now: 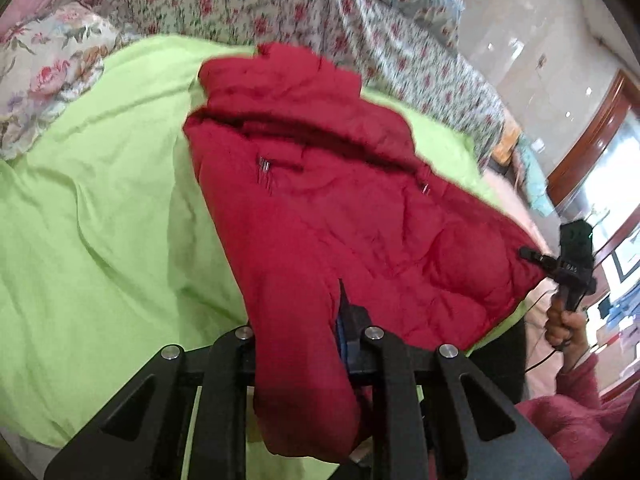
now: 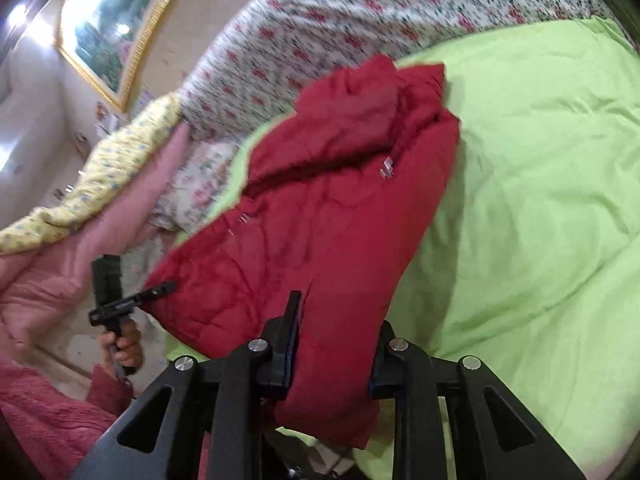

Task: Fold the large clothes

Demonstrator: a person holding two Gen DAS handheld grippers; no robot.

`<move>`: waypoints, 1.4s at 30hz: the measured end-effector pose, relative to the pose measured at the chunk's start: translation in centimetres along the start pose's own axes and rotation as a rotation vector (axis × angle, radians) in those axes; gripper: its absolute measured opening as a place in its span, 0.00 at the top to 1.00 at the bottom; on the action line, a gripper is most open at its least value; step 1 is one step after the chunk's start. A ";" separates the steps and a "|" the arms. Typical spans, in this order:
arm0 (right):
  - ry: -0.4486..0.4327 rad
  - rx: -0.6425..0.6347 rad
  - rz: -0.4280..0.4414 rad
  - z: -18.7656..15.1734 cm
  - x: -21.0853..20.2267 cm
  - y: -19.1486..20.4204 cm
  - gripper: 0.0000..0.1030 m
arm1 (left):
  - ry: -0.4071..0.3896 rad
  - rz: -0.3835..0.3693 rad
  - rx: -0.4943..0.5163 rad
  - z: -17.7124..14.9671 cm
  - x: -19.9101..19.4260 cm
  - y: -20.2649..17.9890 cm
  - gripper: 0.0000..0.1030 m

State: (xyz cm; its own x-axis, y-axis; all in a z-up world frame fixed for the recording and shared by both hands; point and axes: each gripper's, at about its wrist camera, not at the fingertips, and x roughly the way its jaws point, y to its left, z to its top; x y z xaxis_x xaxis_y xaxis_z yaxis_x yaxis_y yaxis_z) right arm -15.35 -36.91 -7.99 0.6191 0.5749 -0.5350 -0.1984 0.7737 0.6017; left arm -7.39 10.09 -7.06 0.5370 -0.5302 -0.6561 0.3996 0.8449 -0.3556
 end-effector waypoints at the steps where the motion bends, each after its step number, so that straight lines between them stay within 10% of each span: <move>1: -0.022 0.003 0.024 0.4 -0.4 0.1 0.77 | -0.019 -0.006 -0.004 0.8 -0.2 0.1 0.84; 9: -0.193 0.016 0.104 5.5 -1.3 0.5 0.78 | -0.181 -0.016 -0.033 7.1 -1.2 0.1 0.84; 14: -0.271 -0.017 0.007 8.8 -0.8 0.8 0.78 | -0.235 0.033 -0.062 9.8 -0.5 0.9 0.84; 42: -0.395 -0.042 -0.226 19.4 5.1 0.0 0.78 | -0.277 0.149 -0.174 18.8 5.3 3.6 0.83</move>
State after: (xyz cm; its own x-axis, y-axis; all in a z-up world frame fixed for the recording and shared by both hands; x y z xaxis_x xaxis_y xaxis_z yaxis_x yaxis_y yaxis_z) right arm 2.58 -39.15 0.79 0.8912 0.2511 -0.3778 -0.0506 0.8826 0.4673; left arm 10.87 9.02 0.69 0.7705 -0.3792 -0.5125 0.1819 0.9013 -0.3932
